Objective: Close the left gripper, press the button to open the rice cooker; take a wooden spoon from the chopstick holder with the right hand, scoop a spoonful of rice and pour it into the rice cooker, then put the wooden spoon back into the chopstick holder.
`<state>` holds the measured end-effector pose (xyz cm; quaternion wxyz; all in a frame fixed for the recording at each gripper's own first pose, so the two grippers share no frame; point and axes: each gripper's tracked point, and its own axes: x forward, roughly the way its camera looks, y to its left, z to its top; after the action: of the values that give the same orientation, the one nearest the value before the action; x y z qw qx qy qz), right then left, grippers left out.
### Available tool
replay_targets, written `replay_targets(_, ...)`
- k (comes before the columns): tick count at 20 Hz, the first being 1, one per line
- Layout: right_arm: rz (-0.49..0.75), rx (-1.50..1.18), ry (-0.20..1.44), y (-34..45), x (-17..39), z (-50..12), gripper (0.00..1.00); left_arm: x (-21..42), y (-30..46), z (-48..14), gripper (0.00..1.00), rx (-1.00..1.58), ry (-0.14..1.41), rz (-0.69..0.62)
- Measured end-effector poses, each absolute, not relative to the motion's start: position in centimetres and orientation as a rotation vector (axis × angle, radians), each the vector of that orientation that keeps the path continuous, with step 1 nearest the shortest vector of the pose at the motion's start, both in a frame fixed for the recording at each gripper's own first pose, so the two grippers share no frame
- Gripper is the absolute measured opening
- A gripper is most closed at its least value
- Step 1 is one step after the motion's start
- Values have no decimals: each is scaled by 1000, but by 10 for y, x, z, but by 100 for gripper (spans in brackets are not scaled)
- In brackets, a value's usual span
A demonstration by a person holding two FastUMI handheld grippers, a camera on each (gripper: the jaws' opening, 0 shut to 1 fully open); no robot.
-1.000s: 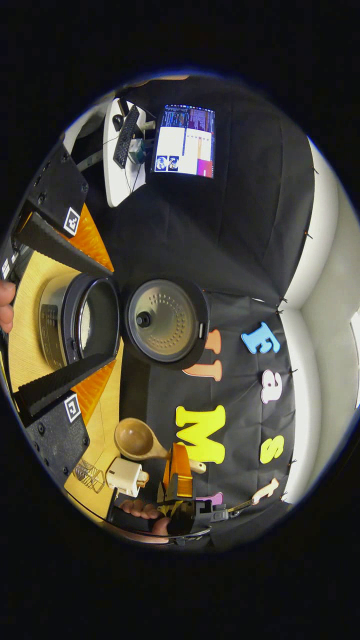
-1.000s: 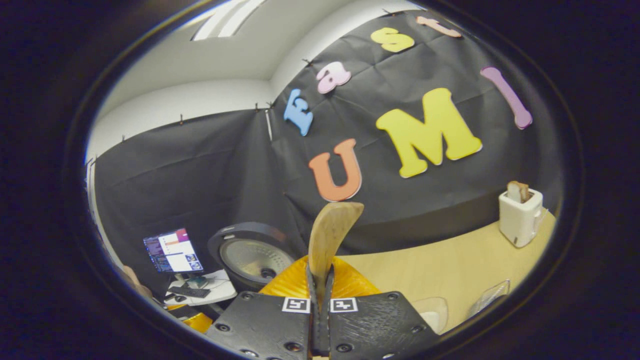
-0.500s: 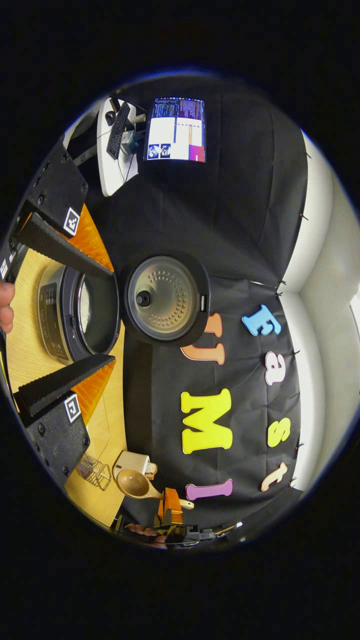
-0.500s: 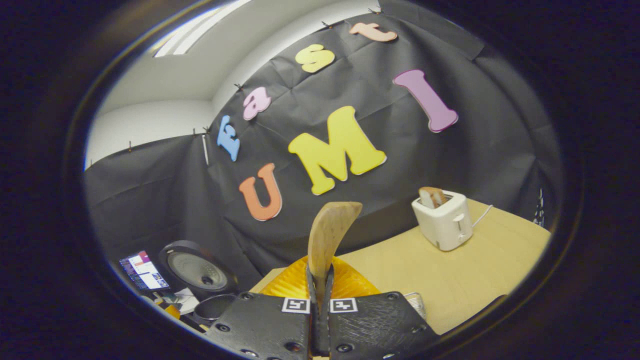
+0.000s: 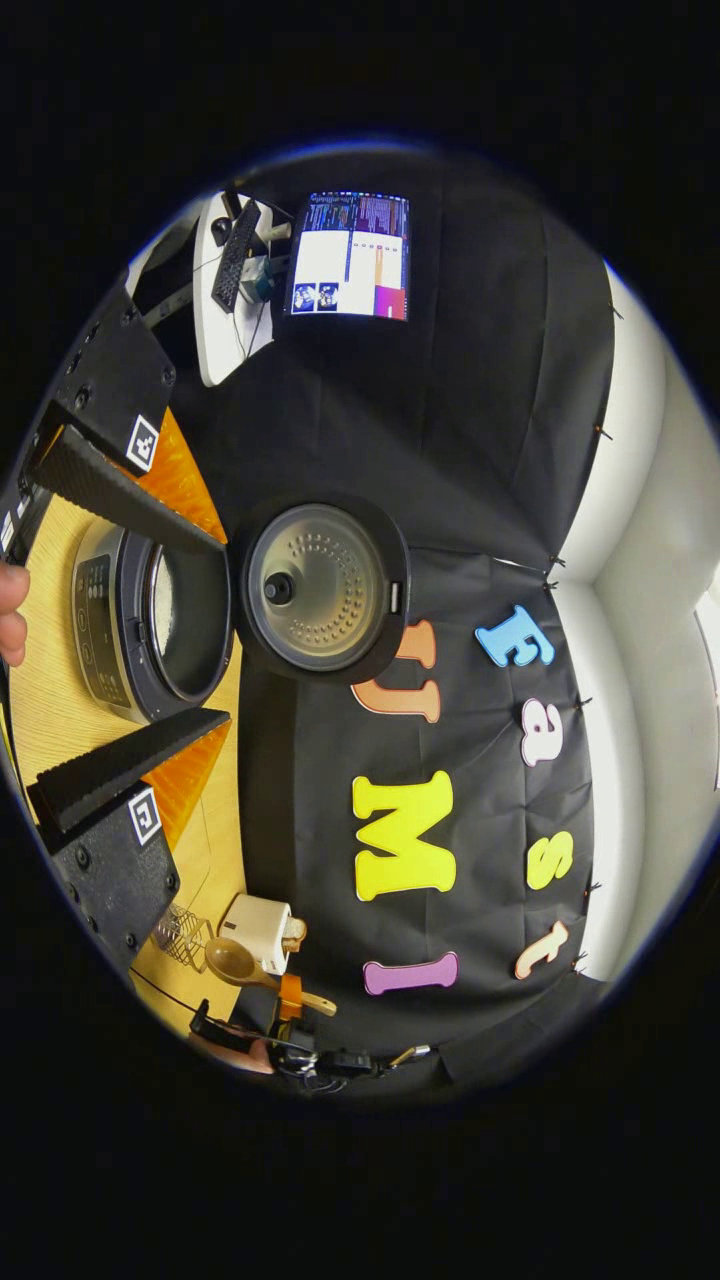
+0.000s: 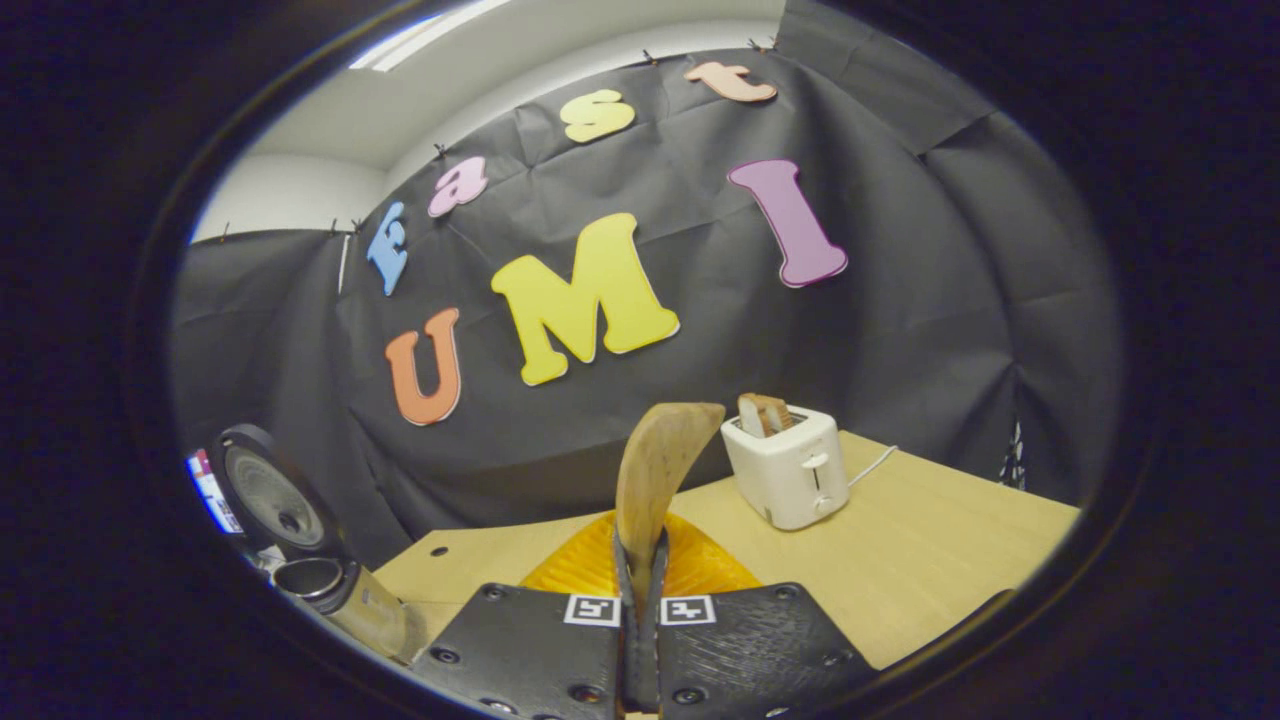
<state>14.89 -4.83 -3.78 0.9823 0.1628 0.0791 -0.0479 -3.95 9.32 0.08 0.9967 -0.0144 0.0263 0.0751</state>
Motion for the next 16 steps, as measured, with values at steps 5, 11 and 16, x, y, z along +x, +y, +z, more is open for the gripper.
replay_targets(5, -123, 261, 180, -43, 158, -65, 0, -40, 96, -1, 98, -19, 62, 158)
replay_targets(11, -128, 240, 223, -37, 159, -101, 0, -40, 99, -2, 98, -28, 65, 167)
replay_targets(16, -130, 269, 259, -36, 160, -123, 0, -42, 100, -1, 98, -34, 64, 175)
